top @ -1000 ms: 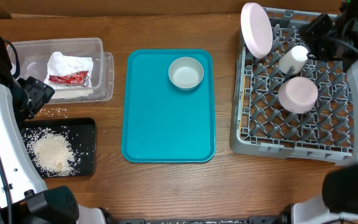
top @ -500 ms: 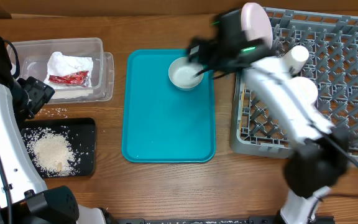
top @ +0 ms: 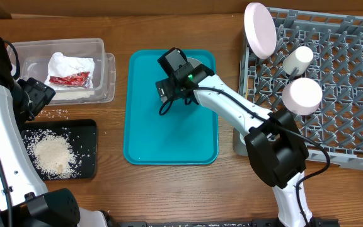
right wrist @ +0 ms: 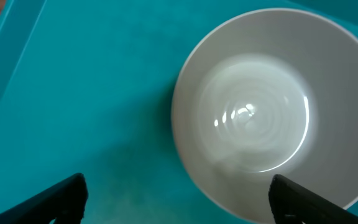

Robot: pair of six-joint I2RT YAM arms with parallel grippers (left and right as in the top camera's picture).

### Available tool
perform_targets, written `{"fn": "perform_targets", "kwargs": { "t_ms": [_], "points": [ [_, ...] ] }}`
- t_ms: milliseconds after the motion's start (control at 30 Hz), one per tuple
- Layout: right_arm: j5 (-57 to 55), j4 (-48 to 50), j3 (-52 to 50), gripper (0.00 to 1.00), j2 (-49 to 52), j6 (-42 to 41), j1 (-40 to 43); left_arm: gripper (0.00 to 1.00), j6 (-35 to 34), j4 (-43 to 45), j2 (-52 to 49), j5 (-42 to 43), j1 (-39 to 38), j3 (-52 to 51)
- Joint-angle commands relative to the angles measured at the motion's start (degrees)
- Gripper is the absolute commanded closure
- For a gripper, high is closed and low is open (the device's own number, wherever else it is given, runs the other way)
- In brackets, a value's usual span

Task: Sort waste into correct bins and load items into the dishwasher
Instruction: 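Move the right gripper left to the small white bowl on the teal tray, then grasp the small white bowl by its rim with the right gripper, then carry the bowl right and lower it upside down into the rack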

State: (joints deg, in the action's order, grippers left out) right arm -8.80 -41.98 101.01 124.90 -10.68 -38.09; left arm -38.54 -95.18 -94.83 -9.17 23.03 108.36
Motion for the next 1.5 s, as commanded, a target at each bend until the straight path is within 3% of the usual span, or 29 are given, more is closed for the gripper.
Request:
{"fn": "perform_targets", "kwargs": {
  "t_ms": [0,167,267,300,600,1133,1467],
  "points": [
    [-1.9,1.2,0.3,0.08,-0.8,7.0,0.3,0.00,1.1,-0.1,-0.3,-0.2,0.2,0.0],
    [-1.9,3.0,0.3,0.22,0.2,9.5,0.3,0.00,1.1,-0.1,-0.3,-0.2,0.2,0.0],
    [-1.9,3.8,0.3,0.45,1.9,9.7,0.3,0.00,1.1,-0.1,-0.3,-0.2,0.2,0.0],
    [-1.9,4.0,0.3,0.48,2.8,9.7,0.3,0.00,1.1,-0.1,-0.3,-0.2,0.2,0.0],
    [-1.6,0.2,0.3,0.54,5.4,9.6,-0.9,0.00,1.1,-0.1,-0.3,-0.2,0.2,0.0],
    [2.3,-10.3,6.8,0.94,2.1,1.2,-3.2,0.00,1.1,-0.1,-0.3,-0.2,0.2,0.0],
    [4.9,-12.0,9.0,0.96,1.6,-0.1,-3.0,0.00,1.1,-0.1,-0.3,-0.2,0.2,0.0]
  ]
}}
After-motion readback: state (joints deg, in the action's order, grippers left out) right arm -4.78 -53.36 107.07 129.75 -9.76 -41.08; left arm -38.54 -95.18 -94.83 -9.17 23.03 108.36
